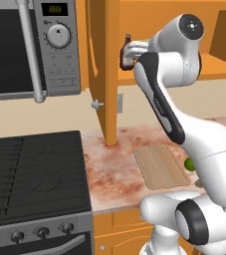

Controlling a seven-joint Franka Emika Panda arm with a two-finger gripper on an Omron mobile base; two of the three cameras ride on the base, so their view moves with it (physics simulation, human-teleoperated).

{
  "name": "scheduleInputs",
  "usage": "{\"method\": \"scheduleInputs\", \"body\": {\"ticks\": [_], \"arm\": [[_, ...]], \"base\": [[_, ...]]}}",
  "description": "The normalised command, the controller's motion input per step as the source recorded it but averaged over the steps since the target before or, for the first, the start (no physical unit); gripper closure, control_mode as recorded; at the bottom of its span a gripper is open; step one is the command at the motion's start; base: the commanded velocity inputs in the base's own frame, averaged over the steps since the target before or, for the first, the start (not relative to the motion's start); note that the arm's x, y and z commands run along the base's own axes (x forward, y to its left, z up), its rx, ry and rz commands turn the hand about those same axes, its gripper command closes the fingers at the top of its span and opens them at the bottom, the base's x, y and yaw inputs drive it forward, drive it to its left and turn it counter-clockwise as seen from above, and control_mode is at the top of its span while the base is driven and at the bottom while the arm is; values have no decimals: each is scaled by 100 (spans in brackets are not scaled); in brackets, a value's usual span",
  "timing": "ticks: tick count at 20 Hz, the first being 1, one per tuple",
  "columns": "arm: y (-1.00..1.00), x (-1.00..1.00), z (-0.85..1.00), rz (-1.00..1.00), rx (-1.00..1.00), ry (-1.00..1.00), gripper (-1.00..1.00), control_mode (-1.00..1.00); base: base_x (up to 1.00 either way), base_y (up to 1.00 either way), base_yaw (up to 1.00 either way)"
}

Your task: Open the cabinet. Place the bowl and condiment on the counter. Then place the lime and garlic on the cutting board.

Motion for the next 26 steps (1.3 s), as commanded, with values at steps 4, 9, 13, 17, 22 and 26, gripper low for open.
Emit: {"method": "scheduleInputs", "body": {"ticks": [4,9,13,17,22,26], "arm": [[5,6,0,0,-2,0,-100,-100],[2,1,3,0,-6,-2,-100,-100],[1,3,6,0,-8,-3,-100,-100],[0,6,5,0,-7,0,-100,-100],[0,13,1,0,-1,0,-100,-100],[0,13,3,0,0,0,-100,-100]], "base": [[0,0,0],[0,0,0],[0,0,0],[0,0,0],[0,0,0],[0,0,0]]}}
